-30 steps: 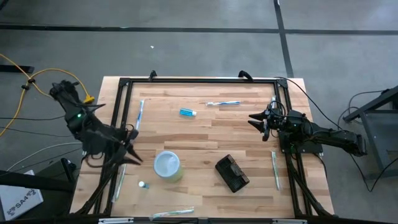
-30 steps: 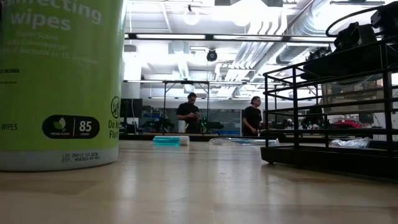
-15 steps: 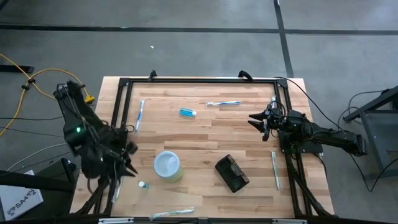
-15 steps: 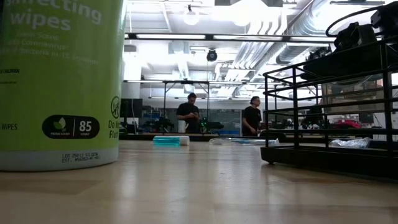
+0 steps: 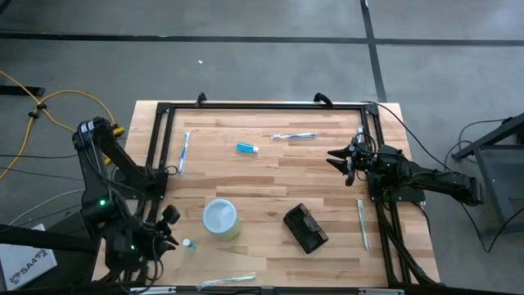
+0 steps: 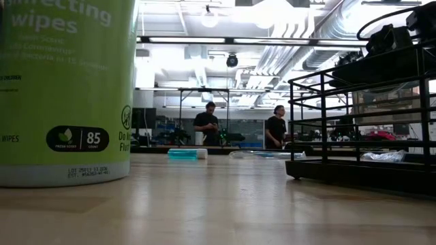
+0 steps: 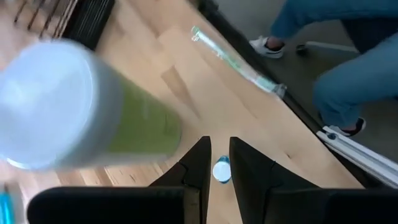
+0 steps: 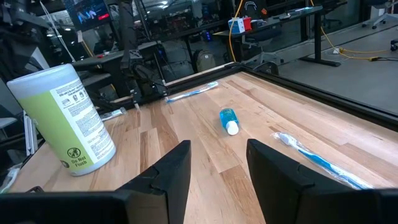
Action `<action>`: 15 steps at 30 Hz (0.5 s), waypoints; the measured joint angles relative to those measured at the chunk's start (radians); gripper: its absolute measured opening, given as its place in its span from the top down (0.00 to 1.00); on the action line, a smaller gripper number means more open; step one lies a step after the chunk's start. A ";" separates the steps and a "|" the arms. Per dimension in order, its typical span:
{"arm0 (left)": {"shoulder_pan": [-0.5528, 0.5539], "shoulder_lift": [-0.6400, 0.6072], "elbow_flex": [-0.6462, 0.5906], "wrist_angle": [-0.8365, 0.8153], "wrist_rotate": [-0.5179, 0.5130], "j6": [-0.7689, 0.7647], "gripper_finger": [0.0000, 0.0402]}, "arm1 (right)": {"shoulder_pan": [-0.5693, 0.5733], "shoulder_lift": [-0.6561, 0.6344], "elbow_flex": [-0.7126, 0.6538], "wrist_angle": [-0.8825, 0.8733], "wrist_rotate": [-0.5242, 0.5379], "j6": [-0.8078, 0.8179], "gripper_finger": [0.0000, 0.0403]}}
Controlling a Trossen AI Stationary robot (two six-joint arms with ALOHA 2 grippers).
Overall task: Pick & Place toothbrushing station
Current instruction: Put the bottom blue mouthwash into the black mesh organizer
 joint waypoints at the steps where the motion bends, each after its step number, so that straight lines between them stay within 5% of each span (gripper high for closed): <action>1: -0.004 0.011 0.000 -0.009 0.000 -0.034 0.87 | 0.000 0.000 0.000 0.000 0.000 0.000 0.63; 15: 0.002 0.118 0.000 -0.130 0.014 -0.472 0.87 | 0.000 0.000 0.000 0.000 0.000 0.000 0.63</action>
